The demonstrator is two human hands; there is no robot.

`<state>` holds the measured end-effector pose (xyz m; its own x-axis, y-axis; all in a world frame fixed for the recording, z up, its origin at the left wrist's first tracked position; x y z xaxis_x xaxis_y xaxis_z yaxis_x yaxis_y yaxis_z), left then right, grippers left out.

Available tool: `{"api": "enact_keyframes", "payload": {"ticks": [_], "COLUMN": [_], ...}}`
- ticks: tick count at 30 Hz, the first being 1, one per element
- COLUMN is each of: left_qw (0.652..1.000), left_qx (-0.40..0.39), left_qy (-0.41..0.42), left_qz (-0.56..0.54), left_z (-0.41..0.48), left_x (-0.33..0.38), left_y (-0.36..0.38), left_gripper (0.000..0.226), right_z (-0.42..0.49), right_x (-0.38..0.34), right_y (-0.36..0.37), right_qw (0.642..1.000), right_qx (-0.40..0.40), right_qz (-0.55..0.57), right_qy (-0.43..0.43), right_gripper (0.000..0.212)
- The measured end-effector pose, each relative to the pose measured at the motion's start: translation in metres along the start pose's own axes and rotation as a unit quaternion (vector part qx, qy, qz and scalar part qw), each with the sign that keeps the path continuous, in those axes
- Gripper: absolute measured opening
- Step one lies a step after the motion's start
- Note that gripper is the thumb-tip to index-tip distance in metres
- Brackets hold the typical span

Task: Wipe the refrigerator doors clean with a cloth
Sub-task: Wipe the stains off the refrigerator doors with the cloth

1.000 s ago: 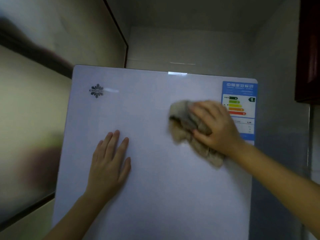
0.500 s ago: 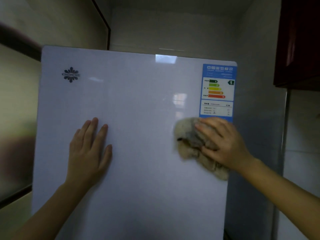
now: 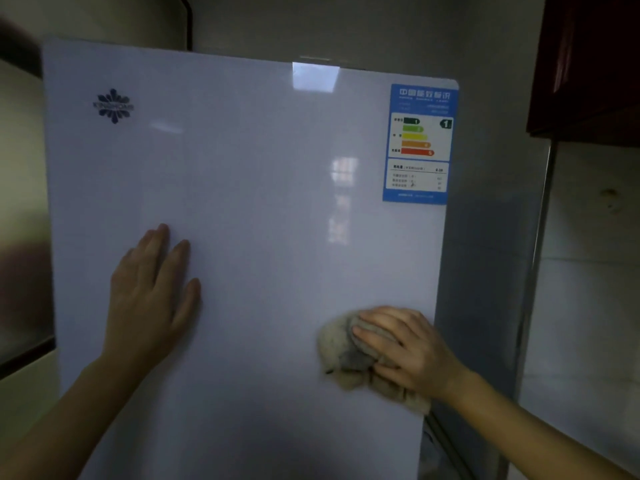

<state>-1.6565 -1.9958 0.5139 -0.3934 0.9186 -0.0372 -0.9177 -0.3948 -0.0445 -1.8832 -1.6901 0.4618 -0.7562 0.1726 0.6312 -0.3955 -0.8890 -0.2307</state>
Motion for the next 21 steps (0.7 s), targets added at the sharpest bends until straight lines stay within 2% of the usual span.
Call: {"api": "enact_keyframes", "payload": {"ticks": [4,9,13,17,21], "left_qw": [1.0,1.0,0.999,0.998,0.999], "left_qx": [0.011,0.016,0.01,0.021,0.014], "left_qy": [-0.006,0.005,-0.008,-0.053,-0.038], "left_qz": [0.001,0.017,0.034,0.02,0.028], "left_z": [0.005,0.015,0.018,0.006,-0.017], "left_x": [-0.017,-0.042,-0.063,-0.08,-0.089], "left_y": [-0.01,-0.021,-0.028,-0.034,-0.029], "left_gripper": [0.058,0.057,0.058,0.06,0.058], "right_z": [0.053,0.148,0.202,0.208,0.196], "right_x": [0.033,0.069,0.065,0.022,-0.032], "right_y": [-0.008,-0.012,0.002,0.037,0.07], "right_qw": [0.998,0.984,0.975,0.987,0.998], "right_qx": [0.035,0.104,0.146,0.118,0.056], "right_qz": [-0.023,-0.041,-0.029,-0.01,0.002], "right_qy": [0.044,0.137,0.163,0.11,-0.024], "right_gripper": [0.067,0.061,0.058,0.058,0.06]}}
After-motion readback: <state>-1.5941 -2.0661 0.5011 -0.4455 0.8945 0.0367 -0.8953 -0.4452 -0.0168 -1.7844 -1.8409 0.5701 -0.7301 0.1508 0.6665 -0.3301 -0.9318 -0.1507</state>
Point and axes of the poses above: each hand's wrist, its own z-axis towards the middle knuckle, its own y-axis out of the palm, x = y × z, the point moved 5 cm from there along z, towards the middle knuckle, and after that the axes turned 8 degrees about x, right-handed, at the moved point
